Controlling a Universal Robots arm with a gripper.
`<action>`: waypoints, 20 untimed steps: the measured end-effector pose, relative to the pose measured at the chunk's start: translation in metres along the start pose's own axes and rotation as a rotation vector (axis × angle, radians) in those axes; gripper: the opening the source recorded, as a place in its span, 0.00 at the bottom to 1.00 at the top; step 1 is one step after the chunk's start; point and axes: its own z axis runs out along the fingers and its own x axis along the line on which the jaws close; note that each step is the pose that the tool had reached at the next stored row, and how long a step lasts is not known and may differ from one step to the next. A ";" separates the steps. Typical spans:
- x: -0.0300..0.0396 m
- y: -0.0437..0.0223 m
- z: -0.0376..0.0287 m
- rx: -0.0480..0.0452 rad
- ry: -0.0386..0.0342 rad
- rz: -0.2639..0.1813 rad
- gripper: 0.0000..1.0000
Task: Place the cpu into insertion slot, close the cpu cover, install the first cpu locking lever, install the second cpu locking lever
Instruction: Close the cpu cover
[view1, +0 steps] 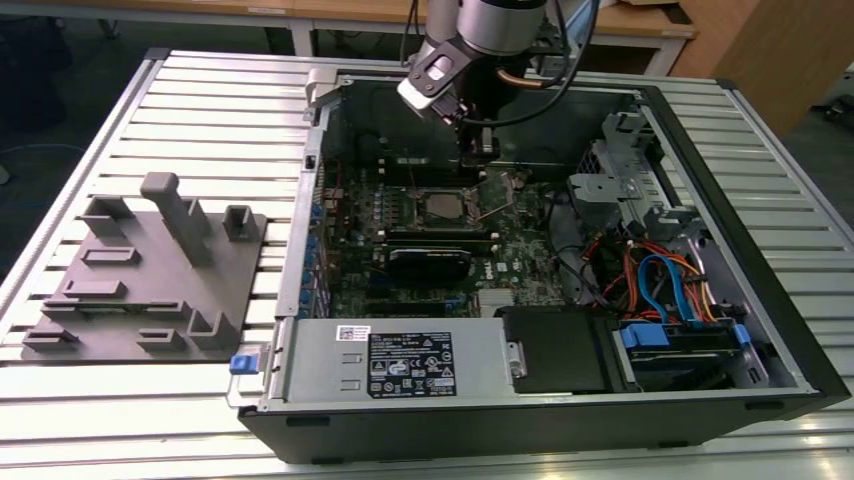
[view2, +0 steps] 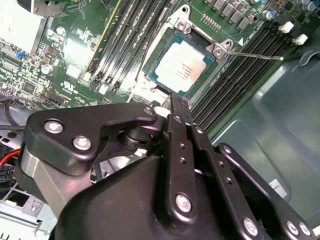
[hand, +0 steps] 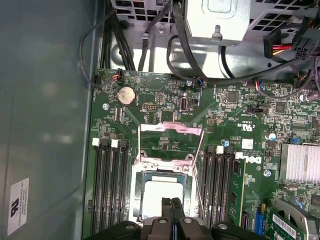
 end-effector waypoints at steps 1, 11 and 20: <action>0.0000 0.0002 0.0000 0.0000 0.0000 0.000 0.10; -0.0001 0.0024 -0.0001 0.0000 0.0000 0.000 0.10; -0.0002 0.0043 -0.0001 0.0000 0.0000 0.000 0.10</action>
